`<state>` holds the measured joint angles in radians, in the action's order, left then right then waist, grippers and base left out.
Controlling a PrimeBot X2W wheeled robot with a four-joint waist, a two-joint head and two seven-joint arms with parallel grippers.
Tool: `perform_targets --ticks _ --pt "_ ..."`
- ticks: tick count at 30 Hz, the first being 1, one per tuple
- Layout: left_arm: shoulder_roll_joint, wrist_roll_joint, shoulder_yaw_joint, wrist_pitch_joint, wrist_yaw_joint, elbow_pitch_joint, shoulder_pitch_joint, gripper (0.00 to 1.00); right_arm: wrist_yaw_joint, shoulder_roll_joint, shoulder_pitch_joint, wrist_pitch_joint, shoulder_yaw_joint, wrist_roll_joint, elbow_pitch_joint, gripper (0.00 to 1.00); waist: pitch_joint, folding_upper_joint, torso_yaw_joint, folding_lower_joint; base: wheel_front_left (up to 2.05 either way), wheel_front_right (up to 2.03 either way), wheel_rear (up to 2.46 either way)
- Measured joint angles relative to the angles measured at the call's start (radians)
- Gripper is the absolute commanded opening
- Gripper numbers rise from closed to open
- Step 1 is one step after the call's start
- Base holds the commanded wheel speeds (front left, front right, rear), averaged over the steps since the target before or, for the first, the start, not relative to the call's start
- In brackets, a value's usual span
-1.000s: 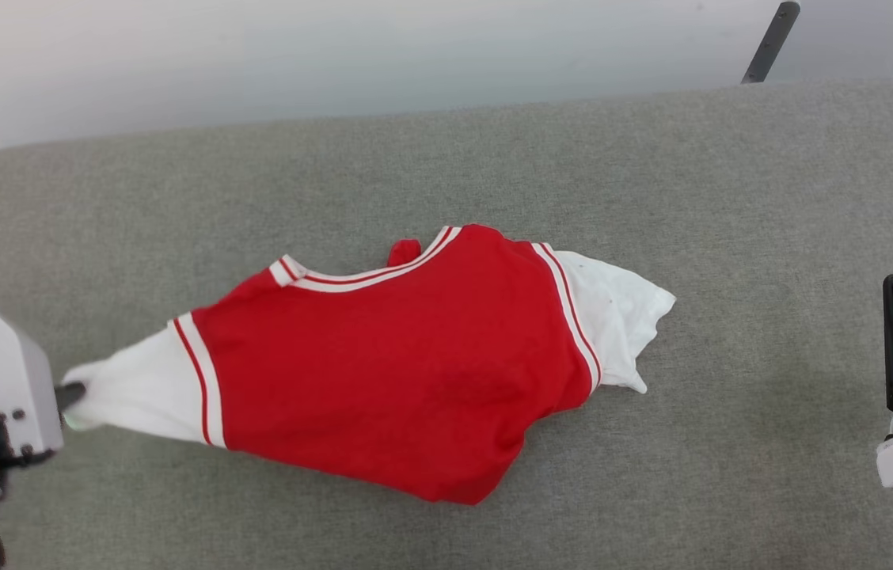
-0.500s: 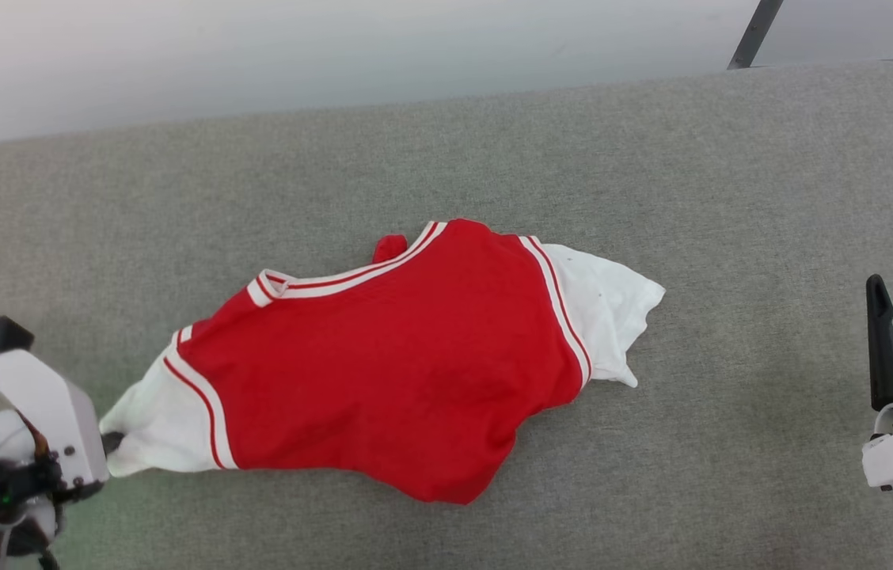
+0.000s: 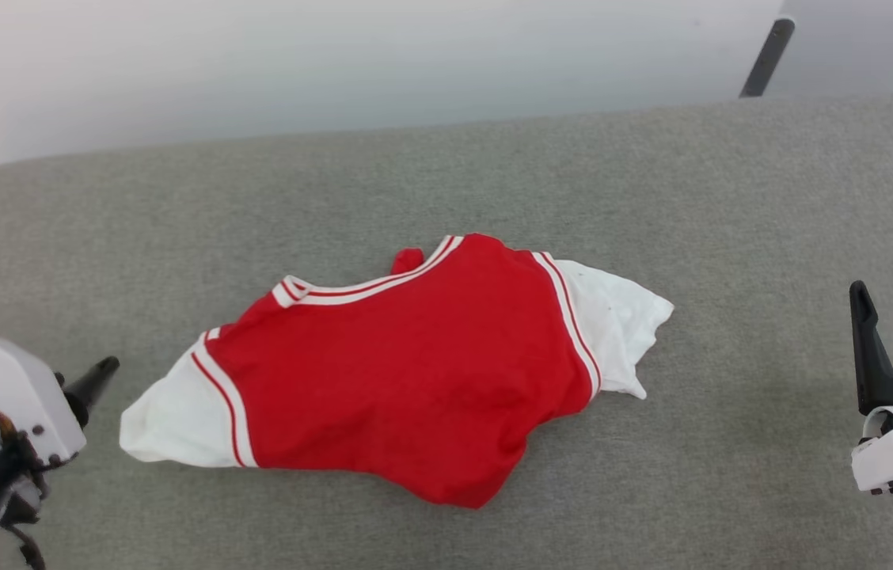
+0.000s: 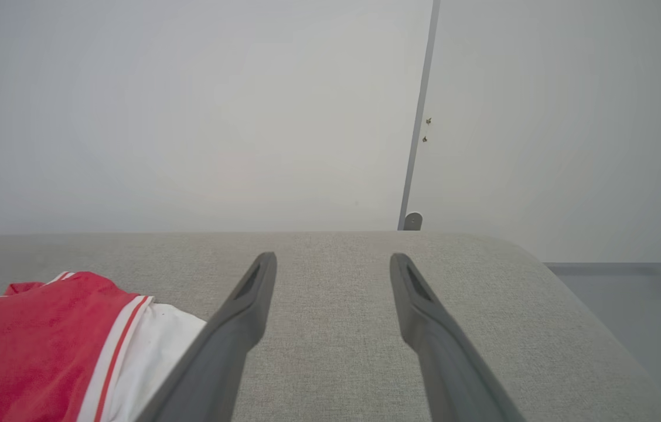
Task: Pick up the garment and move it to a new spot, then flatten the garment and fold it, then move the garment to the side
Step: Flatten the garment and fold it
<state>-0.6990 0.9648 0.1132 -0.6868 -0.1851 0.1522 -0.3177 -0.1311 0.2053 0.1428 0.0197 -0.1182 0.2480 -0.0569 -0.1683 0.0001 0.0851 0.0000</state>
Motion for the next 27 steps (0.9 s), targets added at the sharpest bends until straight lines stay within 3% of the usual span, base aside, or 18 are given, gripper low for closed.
perform_targets --ticks 12,22,27 --pt "0.076 -0.077 -0.081 0.348 0.01 -0.16 0.226 1.0 0.0 0.022 -0.006 0.027 0.039 0.025 0.008 1.0 0.043 0.0 -0.042 0.0 0.0 0.0 0.0" --pt "0.142 -0.126 -0.103 0.595 0.082 -0.202 0.395 1.0 0.0 0.027 -0.035 0.029 0.037 0.031 0.001 1.0 0.086 0.0 -0.085 0.0 0.0 0.0 0.0" --pt "0.144 -0.142 -0.089 0.617 0.1 -0.201 0.402 1.0 0.0 0.027 -0.042 0.024 0.031 0.03 -0.006 1.0 0.099 0.0 -0.102 0.0 0.0 0.0 0.0"
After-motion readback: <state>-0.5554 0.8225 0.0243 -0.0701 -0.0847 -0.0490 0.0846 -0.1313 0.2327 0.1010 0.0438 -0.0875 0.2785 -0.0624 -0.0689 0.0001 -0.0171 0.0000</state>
